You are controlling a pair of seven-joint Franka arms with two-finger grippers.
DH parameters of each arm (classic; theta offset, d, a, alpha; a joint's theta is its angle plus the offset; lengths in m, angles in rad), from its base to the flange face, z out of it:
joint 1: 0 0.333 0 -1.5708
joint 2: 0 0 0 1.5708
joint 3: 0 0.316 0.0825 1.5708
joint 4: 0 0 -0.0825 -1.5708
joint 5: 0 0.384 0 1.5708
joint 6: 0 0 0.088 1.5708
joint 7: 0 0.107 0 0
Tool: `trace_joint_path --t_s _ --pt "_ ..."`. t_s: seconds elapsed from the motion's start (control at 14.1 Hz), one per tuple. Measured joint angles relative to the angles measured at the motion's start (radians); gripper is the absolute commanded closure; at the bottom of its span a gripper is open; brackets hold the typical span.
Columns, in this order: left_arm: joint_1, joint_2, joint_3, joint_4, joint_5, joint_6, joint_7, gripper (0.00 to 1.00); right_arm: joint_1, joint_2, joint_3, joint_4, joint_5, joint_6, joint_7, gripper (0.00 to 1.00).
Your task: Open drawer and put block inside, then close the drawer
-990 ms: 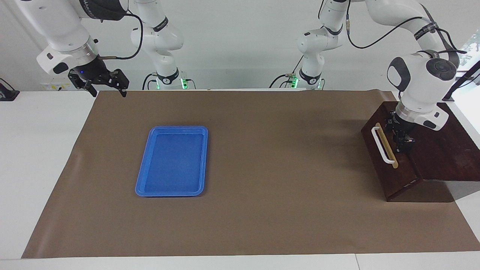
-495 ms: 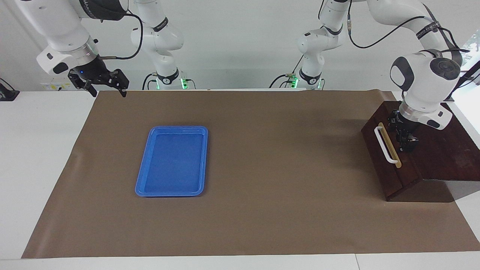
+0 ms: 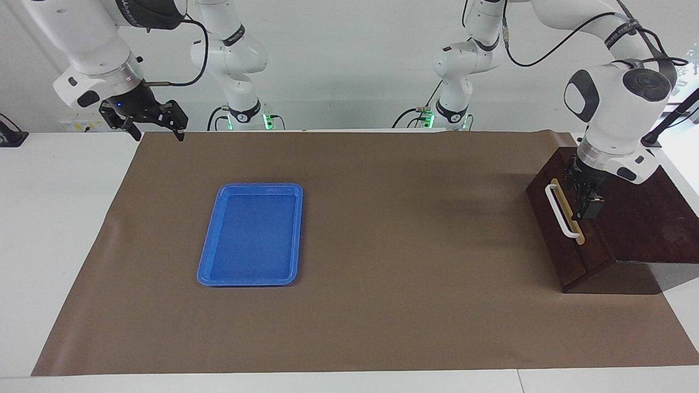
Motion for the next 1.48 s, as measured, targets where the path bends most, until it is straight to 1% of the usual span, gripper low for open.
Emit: trace_joint_path --t_s 0.21,0.42,0.57,0.71,0.92,1.13,1.27,1.48 --pt "-0.026 -0.012 -0.006 0.061 -0.035 -0.115 0.194 0.00 0.000 0.000 0.000 0.000 0.000 0.000 0.000 0.00" --pt "-0.027 -0.036 -0.010 0.075 -0.052 -0.203 0.517 0.00 0.000 0.000 0.000 0.000 0.000 0.000 0.000 0.00" --pt "-0.027 -0.048 -0.010 0.075 -0.053 -0.228 0.743 0.00 0.000 0.000 0.000 0.000 0.000 0.000 0.000 0.00" --pt "-0.027 -0.051 -0.010 0.075 -0.058 -0.237 0.922 0.00 0.000 0.000 0.000 0.000 0.000 0.000 0.000 0.00" --pt "-0.029 -0.051 -0.012 0.075 -0.094 -0.242 1.010 0.00 0.000 0.000 0.000 0.000 0.000 0.000 0.000 0.00" --pt "-0.072 -0.057 -0.025 0.075 -0.102 -0.242 1.017 0.00 0.000 0.000 0.000 0.000 0.000 0.000 0.000 0.00" --pt "-0.079 -0.061 -0.027 0.073 -0.102 -0.245 1.031 0.00 0.000 0.000 0.000 0.000 0.000 0.000 0.000 0.00" --pt "-0.076 -0.081 -0.022 0.057 -0.102 -0.284 1.136 0.00 0.000 0.000 0.000 0.000 0.000 0.000 0.000 0.00"
